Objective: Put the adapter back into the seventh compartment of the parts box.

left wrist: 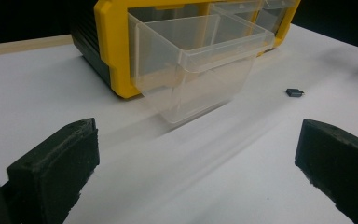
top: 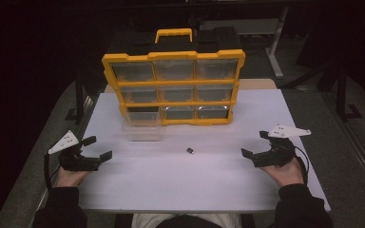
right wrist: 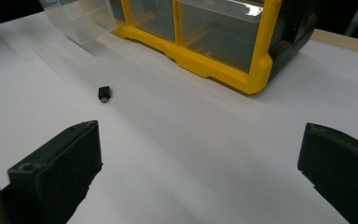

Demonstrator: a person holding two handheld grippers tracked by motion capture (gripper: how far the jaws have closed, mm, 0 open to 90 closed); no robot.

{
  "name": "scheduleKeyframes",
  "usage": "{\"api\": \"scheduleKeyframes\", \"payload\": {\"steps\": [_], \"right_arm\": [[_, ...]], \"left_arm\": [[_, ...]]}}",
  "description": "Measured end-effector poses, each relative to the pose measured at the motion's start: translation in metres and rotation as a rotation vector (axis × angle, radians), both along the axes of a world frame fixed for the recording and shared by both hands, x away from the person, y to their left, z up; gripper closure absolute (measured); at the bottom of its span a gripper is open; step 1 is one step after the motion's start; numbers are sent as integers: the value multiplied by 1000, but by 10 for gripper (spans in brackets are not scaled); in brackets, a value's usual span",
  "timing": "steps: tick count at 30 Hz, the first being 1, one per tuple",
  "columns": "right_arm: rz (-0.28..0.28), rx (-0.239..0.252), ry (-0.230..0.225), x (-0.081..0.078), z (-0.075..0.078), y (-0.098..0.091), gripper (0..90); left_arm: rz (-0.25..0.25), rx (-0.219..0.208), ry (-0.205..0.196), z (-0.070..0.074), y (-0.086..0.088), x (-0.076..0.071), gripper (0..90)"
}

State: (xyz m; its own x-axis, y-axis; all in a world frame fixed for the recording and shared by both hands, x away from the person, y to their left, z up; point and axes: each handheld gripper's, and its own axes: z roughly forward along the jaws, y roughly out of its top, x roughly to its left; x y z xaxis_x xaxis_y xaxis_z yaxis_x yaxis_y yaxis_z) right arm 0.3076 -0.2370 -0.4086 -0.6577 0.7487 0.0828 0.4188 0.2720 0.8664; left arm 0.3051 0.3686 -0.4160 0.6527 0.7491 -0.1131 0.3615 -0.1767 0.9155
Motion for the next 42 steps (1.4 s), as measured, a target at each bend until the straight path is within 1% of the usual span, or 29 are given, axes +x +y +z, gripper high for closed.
{"api": "scheduleKeyframes", "payload": {"steps": [1,4,17,30,37,42], "right_arm": [[4,-8,-1,-1,0,1,0],[6,-14,0,-2,0,2,0],[16,-11,9,-2,0,3,0],[28,-19,18,-1,2,7,0],[36,-36,22,1,4,11,0],[42,-64,33,2,7,14,0]], "left_arm": [[1,-2,-1,0,0,0,0],[-2,4,0,0,-1,0,0],[-6,13,0,-1,-2,0,0],[-6,18,-1,-1,-3,-2,0],[-3,19,0,-1,-4,-2,0],[-5,21,0,-2,-5,-1,0]]}}
